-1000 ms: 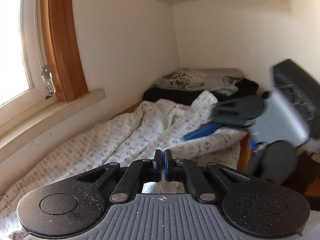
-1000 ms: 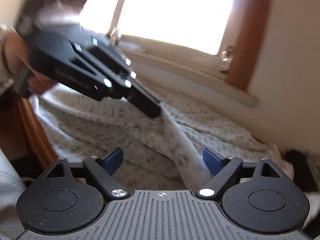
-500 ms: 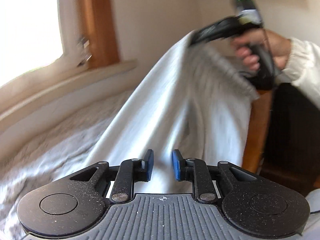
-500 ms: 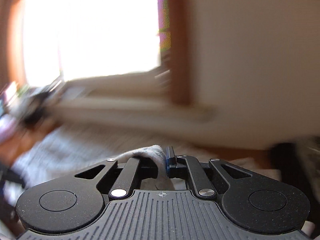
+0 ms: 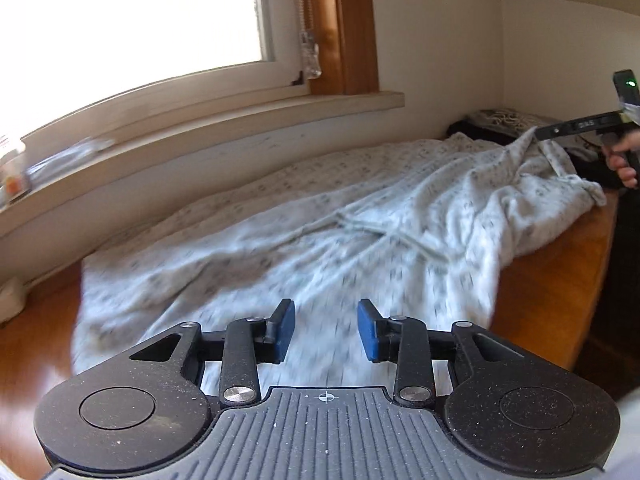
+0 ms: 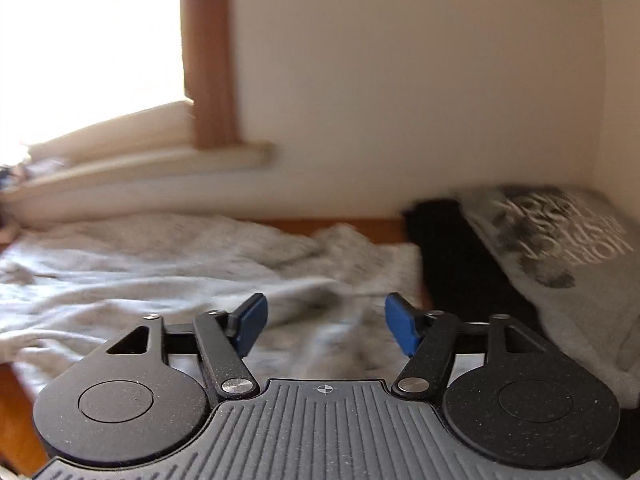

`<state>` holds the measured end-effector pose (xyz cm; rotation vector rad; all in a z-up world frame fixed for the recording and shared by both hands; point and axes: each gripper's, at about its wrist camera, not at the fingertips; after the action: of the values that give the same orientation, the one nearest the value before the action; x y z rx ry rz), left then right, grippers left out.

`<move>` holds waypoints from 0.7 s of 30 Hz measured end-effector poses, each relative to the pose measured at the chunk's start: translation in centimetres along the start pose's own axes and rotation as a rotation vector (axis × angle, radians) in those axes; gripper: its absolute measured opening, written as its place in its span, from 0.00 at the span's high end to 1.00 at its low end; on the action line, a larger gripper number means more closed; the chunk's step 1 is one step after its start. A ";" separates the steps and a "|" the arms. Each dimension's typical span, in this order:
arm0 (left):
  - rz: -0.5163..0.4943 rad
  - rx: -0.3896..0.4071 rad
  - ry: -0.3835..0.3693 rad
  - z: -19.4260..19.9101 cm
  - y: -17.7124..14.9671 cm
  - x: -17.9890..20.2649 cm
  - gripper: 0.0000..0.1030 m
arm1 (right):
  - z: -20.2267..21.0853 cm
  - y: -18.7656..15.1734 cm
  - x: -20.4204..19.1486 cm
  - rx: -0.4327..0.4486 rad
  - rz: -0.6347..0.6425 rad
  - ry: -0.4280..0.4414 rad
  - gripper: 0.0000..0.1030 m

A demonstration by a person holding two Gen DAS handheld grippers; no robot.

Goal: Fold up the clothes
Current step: 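Open the left tool and drop the sheet onto the bed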

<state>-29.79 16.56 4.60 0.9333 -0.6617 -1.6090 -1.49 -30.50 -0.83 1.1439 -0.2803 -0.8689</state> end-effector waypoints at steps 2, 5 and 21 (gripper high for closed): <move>-0.009 -0.015 0.014 1.1 -1.0 1.0 0.64 | 1.3 -1.3 -0.7 -0.011 0.015 0.038 0.36; -0.008 -0.047 0.050 2.4 -2.7 1.4 0.64 | 2.8 -3.2 -1.5 -0.038 0.038 0.075 0.46; 0.103 -0.164 0.084 6.6 -6.6 -4.2 0.63 | 3.5 -5.8 -4.3 -0.048 0.057 0.187 0.45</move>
<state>-38.53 21.87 3.74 0.8279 -0.5036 -1.5007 -9.07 -30.56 -3.45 1.1580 -0.1364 -0.7095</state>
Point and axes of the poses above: each gripper's, at about its wrist camera, not at the fingertips, and z roughly against the way its jaws point, x to its right, y to its top, and after that the axes turned 9 degrees about -z, right-handed
